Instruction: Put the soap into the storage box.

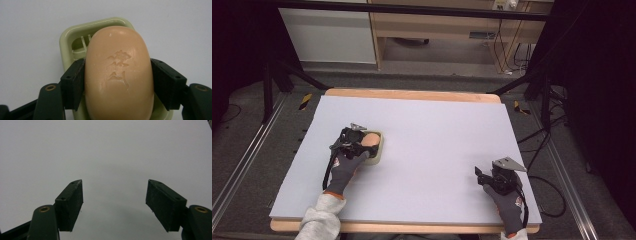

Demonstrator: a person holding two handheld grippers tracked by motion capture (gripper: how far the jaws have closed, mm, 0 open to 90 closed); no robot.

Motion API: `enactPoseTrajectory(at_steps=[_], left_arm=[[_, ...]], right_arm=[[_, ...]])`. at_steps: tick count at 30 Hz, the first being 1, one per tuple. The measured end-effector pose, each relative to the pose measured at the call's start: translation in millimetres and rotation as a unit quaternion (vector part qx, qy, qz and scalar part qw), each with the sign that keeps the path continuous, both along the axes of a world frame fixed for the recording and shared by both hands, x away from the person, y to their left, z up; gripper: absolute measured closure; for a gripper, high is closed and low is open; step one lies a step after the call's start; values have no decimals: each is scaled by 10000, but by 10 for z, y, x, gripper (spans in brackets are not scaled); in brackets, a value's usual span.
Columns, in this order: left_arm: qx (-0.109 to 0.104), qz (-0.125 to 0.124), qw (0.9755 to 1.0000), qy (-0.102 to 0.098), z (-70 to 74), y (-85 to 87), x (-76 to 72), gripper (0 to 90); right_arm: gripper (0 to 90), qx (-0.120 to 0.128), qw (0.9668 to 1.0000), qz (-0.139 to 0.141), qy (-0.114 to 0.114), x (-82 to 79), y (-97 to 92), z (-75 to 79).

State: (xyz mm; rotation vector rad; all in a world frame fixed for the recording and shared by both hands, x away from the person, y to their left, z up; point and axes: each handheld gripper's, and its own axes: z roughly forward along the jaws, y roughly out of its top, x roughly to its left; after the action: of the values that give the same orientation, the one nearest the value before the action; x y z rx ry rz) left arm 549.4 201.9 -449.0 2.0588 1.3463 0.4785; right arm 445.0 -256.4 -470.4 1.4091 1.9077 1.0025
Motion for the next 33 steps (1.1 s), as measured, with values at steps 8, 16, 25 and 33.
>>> enactPoseTrajectory(at_steps=[8,16,25,33], left_arm=[[-14,32,10000,15,2,-3,-4,313],[-120,24,9999,-99,76,27,-44,286],[-338,-89,9989,-310,193,29,-150,278],[-450,-306,9975,-458,254,45,-290,269]], right_arm=[[300,-20,10000,-2,-18,-2,-1,1],[300,-31,10000,-3,-21,-5,0,2],[297,-16,10000,-41,-52,-12,-17,7],[293,8,9999,-91,-57,-20,-39,9]])
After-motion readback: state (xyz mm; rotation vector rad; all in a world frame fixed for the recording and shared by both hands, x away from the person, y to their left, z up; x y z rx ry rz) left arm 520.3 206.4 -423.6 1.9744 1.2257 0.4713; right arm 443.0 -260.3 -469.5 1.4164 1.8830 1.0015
